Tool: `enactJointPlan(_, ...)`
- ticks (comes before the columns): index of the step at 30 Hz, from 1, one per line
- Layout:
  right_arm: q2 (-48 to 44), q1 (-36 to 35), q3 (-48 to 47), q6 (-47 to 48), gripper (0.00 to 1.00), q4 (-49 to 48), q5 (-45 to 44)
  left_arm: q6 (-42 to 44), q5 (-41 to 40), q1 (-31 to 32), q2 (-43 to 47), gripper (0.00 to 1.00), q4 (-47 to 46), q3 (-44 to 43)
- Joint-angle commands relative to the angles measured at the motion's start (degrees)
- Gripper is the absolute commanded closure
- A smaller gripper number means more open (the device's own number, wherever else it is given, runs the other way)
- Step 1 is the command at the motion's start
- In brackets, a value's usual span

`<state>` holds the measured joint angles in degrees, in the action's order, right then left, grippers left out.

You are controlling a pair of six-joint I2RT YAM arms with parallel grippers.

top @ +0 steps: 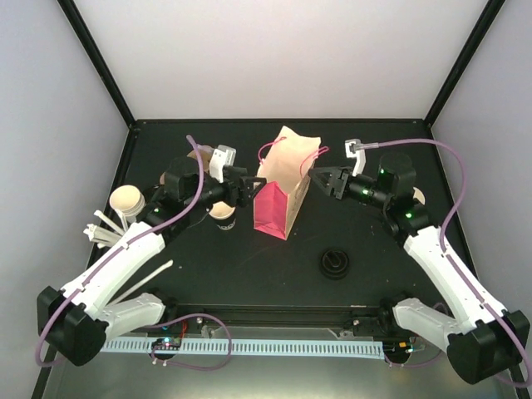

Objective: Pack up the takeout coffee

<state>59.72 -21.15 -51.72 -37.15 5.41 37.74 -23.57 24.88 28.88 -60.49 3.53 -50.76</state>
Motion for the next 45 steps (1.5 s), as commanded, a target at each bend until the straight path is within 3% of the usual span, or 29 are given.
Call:
enactJointPlan(1,-2.2,-0.2,-2.6,5.4,0.55,6.7,-2.6,4.2,1.3,1.6,-1.9,0.09,6.4,-6.5)
enactJointPlan(8,-4.5,-0.2,-5.0,10.5,0.38,14.4,-4.3,7.4,-14.8,3.2,-2.1,0.09,16.8,-12.7)
enactJointPlan(16,-9.9,-0.2,-5.1,15.8,0.25,23.5,-12.3,2.7,-27.0,1.8,2.2,0.08,28.4,-9.6)
enactJointPlan(19,-12.0,-0.2,-3.9,16.2,0.24,25.6,-14.6,0.4,-27.9,-0.6,4.4,0.08,30.5,-5.2)
enactJointPlan(25,-13.9,-0.2,-0.3,12.7,0.09,29.1,-22.0,-5.8,-25.8,-8.1,6.3,0.04,32.1,1.4)
enactJointPlan(29,-13.0,-0.2,0.9,9.3,0.00,32.4,-29.3,-7.4,-25.3,-10.4,3.4,0.01,34.1,1.1)
enactJointPlan(35,-11.9,-0.2,-0.8,5.4,0.00,39.4,-40.8,-5.0,-25.3,-10.9,-1.4,0.01,37.3,-1.5)
enactJointPlan(40,-13.6,-0.2,0.9,5.9,0.00,38.6,-39.3,-6.7,-22.0,-15.8,-4.0,0.02,34.0,0.2)
enactJointPlan(45,-16.0,-0.2,4.0,7.0,0.00,35.0,-35.6,-8.0,-27.7,-17.2,-5.5,0.04,31.0,-1.0)
